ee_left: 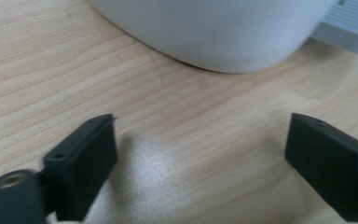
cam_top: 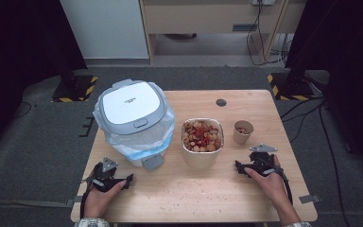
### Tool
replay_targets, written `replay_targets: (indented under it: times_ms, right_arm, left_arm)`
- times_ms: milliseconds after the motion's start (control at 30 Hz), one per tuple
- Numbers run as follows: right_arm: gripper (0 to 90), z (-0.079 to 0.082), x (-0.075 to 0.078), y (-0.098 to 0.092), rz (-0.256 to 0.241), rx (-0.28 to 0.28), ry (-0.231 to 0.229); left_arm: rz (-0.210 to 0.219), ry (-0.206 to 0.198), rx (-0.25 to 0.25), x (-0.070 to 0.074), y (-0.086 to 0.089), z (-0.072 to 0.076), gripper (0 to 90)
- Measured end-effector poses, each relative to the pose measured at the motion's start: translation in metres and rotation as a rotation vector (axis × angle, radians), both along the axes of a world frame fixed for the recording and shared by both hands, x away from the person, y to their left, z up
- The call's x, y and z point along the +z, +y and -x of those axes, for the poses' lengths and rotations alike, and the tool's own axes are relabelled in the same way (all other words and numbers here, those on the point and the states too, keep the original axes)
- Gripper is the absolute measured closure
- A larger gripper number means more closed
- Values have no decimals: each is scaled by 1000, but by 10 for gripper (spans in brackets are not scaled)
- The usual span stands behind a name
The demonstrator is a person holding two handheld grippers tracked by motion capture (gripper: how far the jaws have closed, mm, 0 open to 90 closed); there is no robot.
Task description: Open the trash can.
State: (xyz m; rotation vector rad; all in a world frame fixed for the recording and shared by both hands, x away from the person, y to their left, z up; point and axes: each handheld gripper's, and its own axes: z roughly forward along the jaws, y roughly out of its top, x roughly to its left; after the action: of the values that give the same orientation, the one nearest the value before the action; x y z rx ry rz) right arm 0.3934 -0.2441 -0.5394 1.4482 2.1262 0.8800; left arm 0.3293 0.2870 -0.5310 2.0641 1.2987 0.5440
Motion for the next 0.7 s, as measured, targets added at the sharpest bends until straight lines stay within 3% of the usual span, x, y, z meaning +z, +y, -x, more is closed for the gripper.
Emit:
replay_targets:
  times_ms: [300,533,567,600,700]
  right_arm:
    - [8,0,0,-1,2,18,-1]
    - [8,1,0,-1,3,24,-3]
    - [7,1,0,-1,4,26,-2]
    - [7,1,0,-1,4,24,-3]
    - [8,0,0,-2,4,29,-4]
  left_arm:
    - [34,-76,-24,22,-13,26,146]
    - [40,-117,-56,35,-22,35,389]
    - [56,-119,-63,37,-24,36,389]
    - [51,-133,-81,40,-28,37,519]
    - [64,-154,-103,44,-36,38,602]
